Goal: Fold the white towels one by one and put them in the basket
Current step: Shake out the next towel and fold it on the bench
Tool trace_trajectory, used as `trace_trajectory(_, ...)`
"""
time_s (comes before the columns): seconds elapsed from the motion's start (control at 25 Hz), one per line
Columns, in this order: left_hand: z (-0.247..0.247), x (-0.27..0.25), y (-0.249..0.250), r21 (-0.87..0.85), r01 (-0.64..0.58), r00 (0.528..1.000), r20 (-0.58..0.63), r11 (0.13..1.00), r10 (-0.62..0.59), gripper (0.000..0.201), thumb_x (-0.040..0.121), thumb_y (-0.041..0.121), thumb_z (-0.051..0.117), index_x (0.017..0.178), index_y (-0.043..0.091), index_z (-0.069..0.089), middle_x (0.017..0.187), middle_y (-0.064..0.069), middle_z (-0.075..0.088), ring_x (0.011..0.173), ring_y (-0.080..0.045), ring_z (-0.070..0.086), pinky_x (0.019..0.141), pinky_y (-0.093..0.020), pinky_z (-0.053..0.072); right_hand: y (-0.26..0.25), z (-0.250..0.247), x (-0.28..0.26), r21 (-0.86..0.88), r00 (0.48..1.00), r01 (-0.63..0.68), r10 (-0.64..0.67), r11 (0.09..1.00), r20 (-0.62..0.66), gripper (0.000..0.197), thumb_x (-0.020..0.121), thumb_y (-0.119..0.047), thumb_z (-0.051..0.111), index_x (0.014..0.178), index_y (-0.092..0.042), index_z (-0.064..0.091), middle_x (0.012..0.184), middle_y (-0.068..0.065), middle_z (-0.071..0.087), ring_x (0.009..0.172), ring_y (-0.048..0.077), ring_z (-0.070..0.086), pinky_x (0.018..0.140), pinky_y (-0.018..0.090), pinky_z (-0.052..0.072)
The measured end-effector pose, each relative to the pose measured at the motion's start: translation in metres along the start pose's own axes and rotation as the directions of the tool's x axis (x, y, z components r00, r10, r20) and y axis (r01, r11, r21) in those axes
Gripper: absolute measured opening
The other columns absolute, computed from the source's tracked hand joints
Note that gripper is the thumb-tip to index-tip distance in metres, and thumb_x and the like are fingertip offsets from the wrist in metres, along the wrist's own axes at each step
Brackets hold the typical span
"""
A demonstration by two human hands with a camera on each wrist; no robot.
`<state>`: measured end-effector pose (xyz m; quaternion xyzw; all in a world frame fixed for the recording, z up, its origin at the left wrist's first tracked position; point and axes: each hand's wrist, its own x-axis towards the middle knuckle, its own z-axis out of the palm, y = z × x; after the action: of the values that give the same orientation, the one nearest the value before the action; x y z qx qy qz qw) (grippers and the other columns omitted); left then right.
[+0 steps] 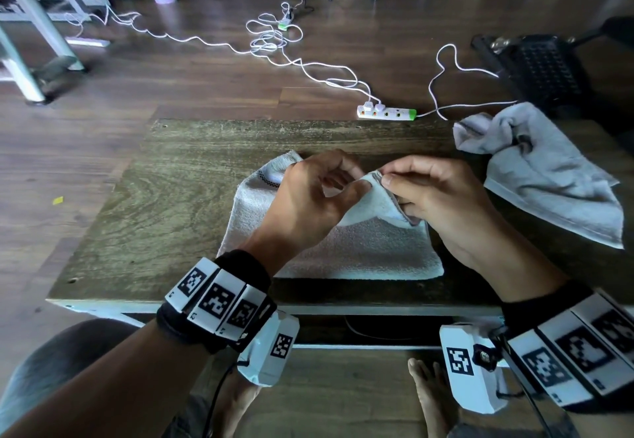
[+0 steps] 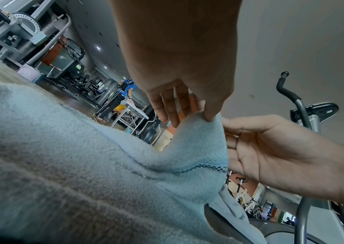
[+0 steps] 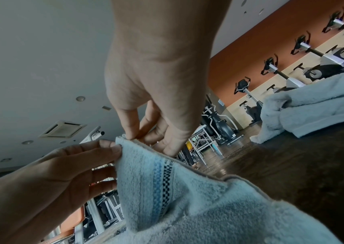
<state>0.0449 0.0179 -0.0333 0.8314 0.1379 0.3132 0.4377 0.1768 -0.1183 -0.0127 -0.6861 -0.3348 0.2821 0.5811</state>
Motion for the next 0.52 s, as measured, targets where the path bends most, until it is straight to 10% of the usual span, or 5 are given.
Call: trace_trajectory(0.52,0.0004,0.0012,-0.0032,0.055,0.007,1.0,-0.01,0.998,-0.006,0.007,0.085,0.016,0.073,0.084,0.01,0.069,0.083,0.003,0.07,0.078,-0.012,0.067,0.076,-0.033,0.055,0.0064,0.0022,0.0026,-0.058,1.0,0.013,-0.013,0.998,-0.014,0.008,0.09,-0.012,0.072,0.092,-0.017,0.076,0.074,-0.006,0.074,0.072,0.006,0.068,0.06,0.015,0.046)
